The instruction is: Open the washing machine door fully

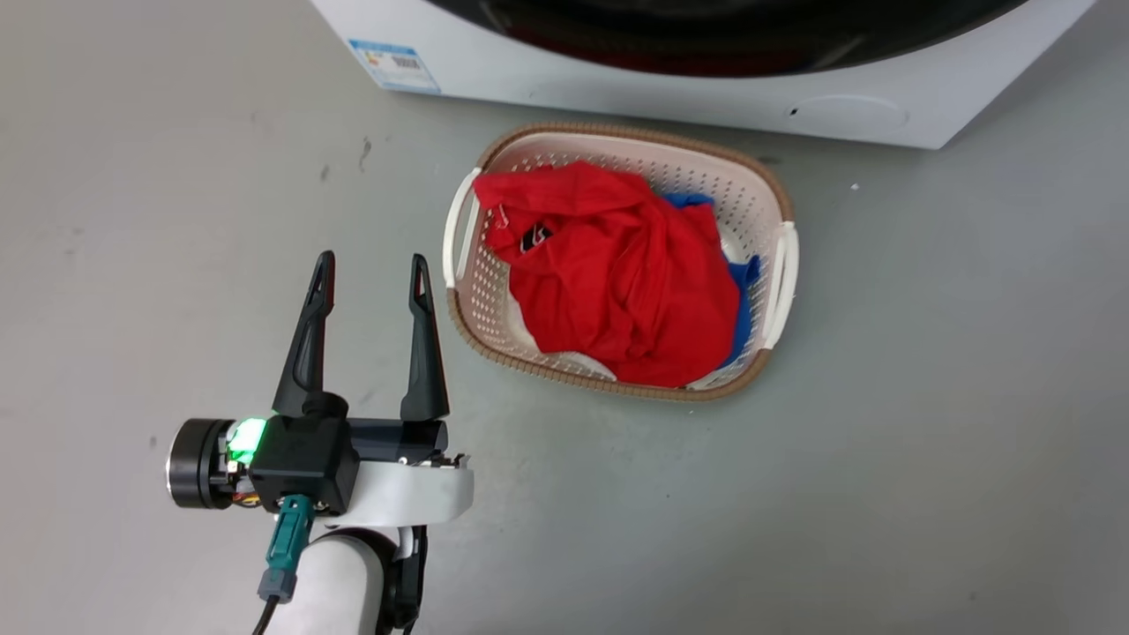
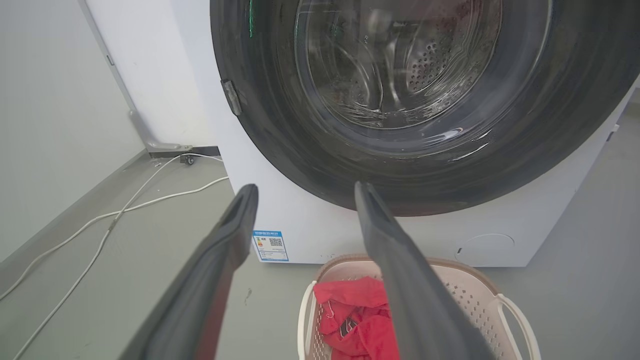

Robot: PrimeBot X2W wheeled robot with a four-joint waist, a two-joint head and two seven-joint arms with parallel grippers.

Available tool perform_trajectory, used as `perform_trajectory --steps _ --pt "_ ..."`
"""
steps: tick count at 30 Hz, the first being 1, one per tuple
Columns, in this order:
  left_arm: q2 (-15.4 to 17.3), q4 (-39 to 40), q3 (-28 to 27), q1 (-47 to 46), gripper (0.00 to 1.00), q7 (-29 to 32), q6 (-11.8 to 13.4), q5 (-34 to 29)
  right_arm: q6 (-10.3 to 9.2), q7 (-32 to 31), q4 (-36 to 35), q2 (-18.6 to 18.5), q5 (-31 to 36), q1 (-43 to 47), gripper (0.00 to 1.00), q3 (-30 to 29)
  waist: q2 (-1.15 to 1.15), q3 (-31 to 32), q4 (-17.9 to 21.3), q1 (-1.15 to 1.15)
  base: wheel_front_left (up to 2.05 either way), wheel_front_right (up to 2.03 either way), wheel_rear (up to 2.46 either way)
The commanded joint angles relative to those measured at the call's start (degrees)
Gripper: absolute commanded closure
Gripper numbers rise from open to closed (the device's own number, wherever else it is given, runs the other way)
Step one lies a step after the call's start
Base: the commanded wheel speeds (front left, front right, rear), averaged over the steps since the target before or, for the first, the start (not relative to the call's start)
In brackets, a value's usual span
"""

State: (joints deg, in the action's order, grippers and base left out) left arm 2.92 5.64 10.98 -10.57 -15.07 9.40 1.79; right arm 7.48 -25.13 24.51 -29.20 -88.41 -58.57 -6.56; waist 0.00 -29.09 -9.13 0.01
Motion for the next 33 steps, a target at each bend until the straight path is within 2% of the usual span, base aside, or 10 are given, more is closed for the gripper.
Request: perform_trajectory --steps 1,8,18,26,32,33 --pt "-0.02 0.26 0.19 -0.84 0.00 -0.16 0.36 0.18 0.02 -0.62 0.45 -0.45 0.48 -1.11 1.00 0.64 0.00 -1.41 -1.16 -0.01 0.00 0.00 0.00" --pt "-0.03 0.42 1.01 -1.93 0.00 -0.16 1.21 0.89 0.02 -4.44 2.44 -1.69 3.79 -6.61 1.00 4.79 0.00 -3.80 -2.59 -0.01 0.00 0.00 0.00" --pt "-0.02 0.27 1.37 -2.72 0.00 -0.16 1.80 1.37 0.02 -8.24 3.39 -0.14 7.21 -8.22 1.00 8.96 0.00 -5.29 -3.12 -0.01 0.00 0.00 0.00" --pt "-0.02 -0.44 0.61 -1.72 0.00 -0.16 1.44 0.94 0.10 -12.72 -1.73 2.46 5.27 -1.03 1.00 11.12 0.00 -3.79 -1.95 -0.01 0.00 0.00 0.00" --pt "-0.03 -0.77 0.20 -1.36 0.00 -0.16 1.09 0.51 0.09 -14.25 -8.62 1.72 3.11 6.14 1.00 10.29 0.00 -2.33 -0.96 -0.01 0.00 0.00 0.00" --pt "0.00 -0.97 -0.07 -0.81 0.00 -0.16 1.01 0.44 0.09 -14.79 -12.17 2.24 2.24 10.41 1.00 10.48 0.00 -1.47 -0.61 -0.01 0.00 0.00 0.00"
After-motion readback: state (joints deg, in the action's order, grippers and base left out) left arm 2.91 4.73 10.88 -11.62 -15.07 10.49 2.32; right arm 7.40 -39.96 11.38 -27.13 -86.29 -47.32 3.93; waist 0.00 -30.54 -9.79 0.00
